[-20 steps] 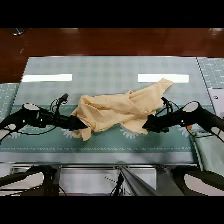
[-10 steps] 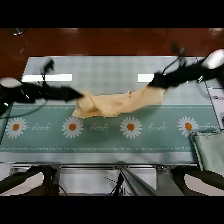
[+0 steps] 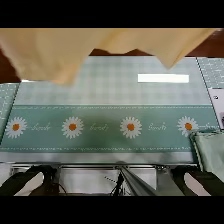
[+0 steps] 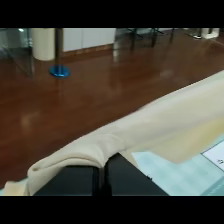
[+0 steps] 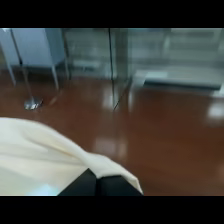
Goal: Fold the shirts.
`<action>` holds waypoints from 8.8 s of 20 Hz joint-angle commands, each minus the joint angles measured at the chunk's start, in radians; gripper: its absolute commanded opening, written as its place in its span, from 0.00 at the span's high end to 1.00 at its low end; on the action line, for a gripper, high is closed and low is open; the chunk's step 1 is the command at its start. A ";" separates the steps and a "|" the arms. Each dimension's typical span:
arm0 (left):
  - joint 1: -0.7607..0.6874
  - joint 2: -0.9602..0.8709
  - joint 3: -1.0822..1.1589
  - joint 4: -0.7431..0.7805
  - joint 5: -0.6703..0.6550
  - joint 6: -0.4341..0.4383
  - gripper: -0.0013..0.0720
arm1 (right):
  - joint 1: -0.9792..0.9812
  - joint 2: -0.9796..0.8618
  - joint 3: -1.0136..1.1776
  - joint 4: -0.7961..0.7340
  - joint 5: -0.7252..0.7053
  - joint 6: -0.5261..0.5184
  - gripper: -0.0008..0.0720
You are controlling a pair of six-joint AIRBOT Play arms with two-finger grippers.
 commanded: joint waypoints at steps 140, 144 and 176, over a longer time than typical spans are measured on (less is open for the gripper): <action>0.084 0.085 -0.961 0.068 0.454 -0.107 0.95 | -0.208 -0.187 -0.772 0.148 -0.061 -0.167 0.96; -0.064 -0.225 -0.938 0.068 0.850 -0.119 0.95 | -0.207 -0.525 -0.724 0.360 -0.275 -0.218 0.96; 0.090 -0.744 -0.634 0.272 -0.068 0.010 0.95 | -0.166 -0.919 -0.542 0.092 0.166 -0.147 0.96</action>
